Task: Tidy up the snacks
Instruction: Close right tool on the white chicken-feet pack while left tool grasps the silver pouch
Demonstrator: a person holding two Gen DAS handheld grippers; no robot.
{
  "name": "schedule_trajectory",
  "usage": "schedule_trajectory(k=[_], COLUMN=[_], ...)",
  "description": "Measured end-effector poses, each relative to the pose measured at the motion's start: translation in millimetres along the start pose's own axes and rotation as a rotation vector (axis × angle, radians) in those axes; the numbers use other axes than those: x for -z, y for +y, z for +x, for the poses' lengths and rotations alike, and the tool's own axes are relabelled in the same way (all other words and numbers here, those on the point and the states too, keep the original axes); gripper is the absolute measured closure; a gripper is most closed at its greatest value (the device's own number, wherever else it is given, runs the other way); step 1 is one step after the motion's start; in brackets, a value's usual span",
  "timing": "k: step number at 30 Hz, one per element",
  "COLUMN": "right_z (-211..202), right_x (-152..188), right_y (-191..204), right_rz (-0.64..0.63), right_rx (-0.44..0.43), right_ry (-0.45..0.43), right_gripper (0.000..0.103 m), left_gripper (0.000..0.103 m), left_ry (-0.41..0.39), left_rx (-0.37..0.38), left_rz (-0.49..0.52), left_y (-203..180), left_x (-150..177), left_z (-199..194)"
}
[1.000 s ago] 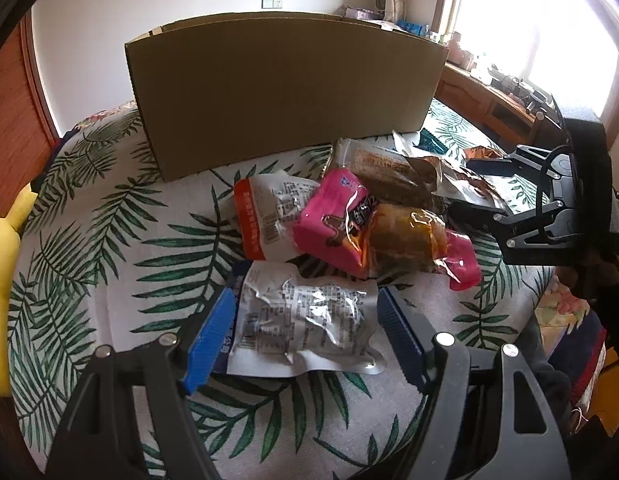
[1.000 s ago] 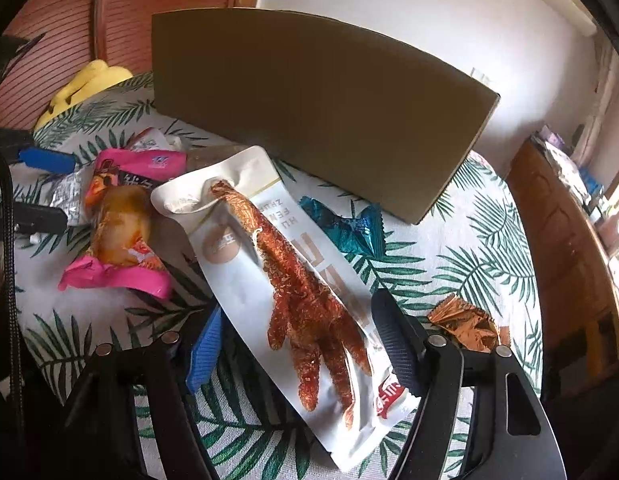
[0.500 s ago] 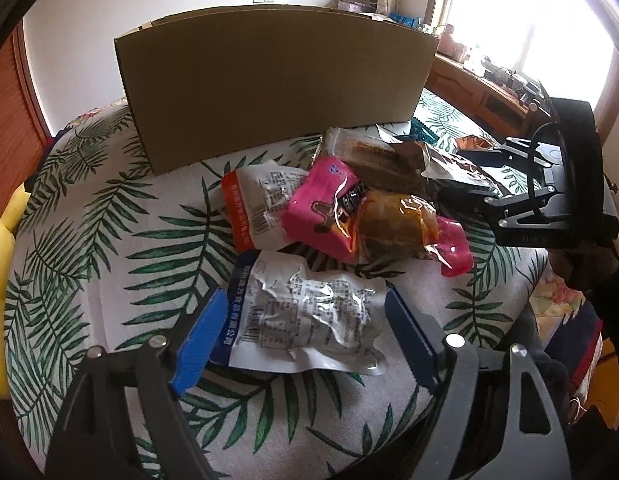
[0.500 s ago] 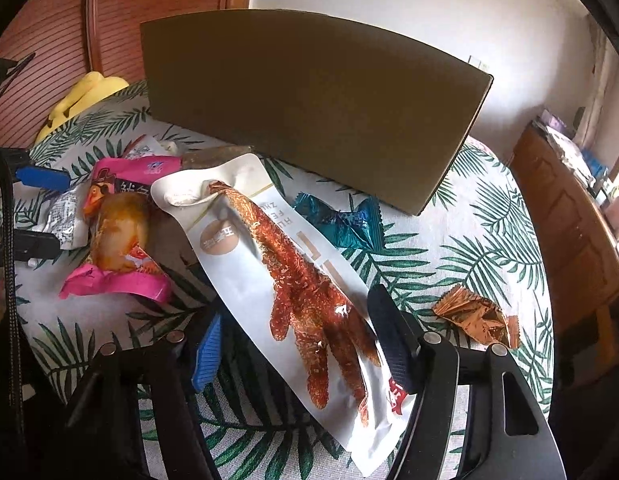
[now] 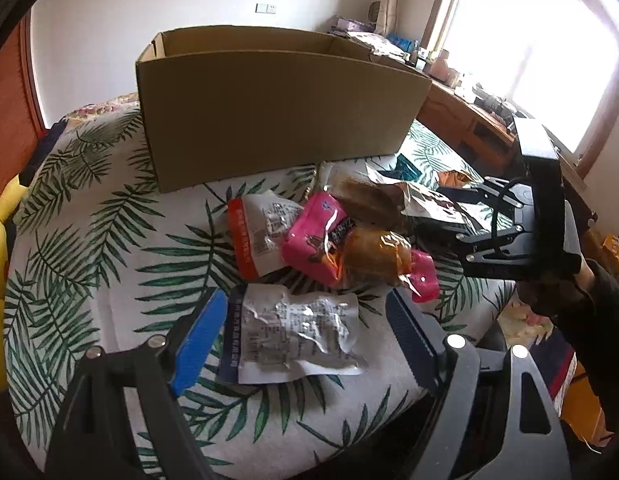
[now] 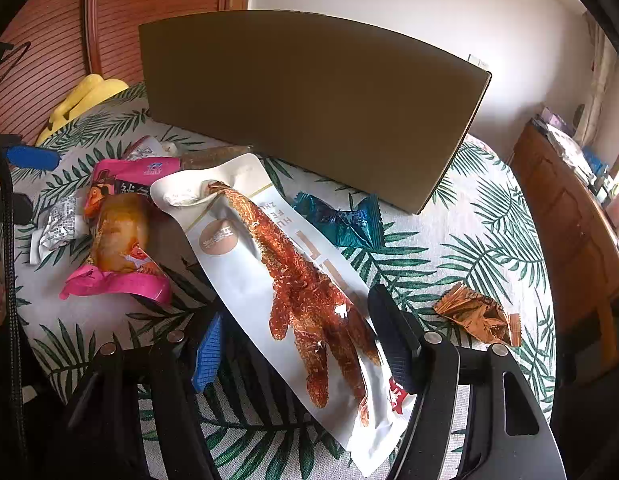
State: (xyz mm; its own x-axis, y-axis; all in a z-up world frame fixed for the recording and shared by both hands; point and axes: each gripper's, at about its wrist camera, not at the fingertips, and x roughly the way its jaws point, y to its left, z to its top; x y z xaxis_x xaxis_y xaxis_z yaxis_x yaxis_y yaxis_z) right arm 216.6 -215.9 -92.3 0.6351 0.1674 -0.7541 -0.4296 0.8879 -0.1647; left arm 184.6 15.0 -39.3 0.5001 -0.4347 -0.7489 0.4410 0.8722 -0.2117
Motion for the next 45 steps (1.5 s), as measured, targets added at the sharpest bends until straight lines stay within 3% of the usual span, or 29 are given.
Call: schedule_trajectory(k=[4, 9, 11, 14, 22, 24, 26, 33, 37, 38, 39, 42, 45], right_z=[0, 0, 0, 0, -5, -9, -13, -27, -35, -37, -38, -39, -37], right_x=[0, -1, -1, -1, -1, 1, 2, 1, -1, -2, -2, -3, -2], right_y=[0, 0, -1, 1, 12, 13, 12, 7, 6, 6, 6, 7, 8], right_rz=[0.000, -0.002, -0.002, -0.006, -0.074, -0.085, -0.076, -0.039, -0.030, -0.027, -0.025, -0.025, -0.032], right_rx=[0.000, 0.003, 0.003, 0.004, 0.058, 0.068, 0.063, 0.052, 0.042, 0.046, 0.041, 0.043, 0.046], right_ry=[0.000, 0.002, 0.003, 0.003, 0.013, 0.005, -0.005, -0.043, -0.062, -0.070, -0.072, -0.076, -0.069], right_gripper=[0.034, 0.035, 0.035, 0.036, 0.066, 0.068, 0.071, 0.077, 0.082, 0.082, 0.082, 0.083, 0.083], left_gripper=[0.021, 0.021, 0.021, 0.018, 0.017, 0.024, 0.037, 0.041, 0.049, 0.061, 0.064, 0.089, 0.090], left_ry=[0.029, 0.116, 0.115, 0.121, 0.094, 0.078, 0.068, 0.070, 0.056, 0.052, 0.047, 0.018, 0.026], left_rx=[-0.004, -0.074, -0.125, -0.143, -0.125, -0.097, -0.070, -0.031, -0.009, 0.001, 0.007, 0.018, 0.000], left_rz=[0.018, 0.062, 0.091, 0.093, 0.056, 0.044, 0.045, 0.019, 0.007, 0.011, 0.016, 0.031, 0.057], left_y=[-8, -17, -20, -18, -9, -7, -8, -6, -5, -4, -3, -6, -11], left_x=[4, 12, 14, 15, 11, 10, 10, 13, 11, 11, 10, 5, 2], left_z=[8, 30, 33, 36, 40, 37, 30, 22, 10, 8, 5, -10, -11])
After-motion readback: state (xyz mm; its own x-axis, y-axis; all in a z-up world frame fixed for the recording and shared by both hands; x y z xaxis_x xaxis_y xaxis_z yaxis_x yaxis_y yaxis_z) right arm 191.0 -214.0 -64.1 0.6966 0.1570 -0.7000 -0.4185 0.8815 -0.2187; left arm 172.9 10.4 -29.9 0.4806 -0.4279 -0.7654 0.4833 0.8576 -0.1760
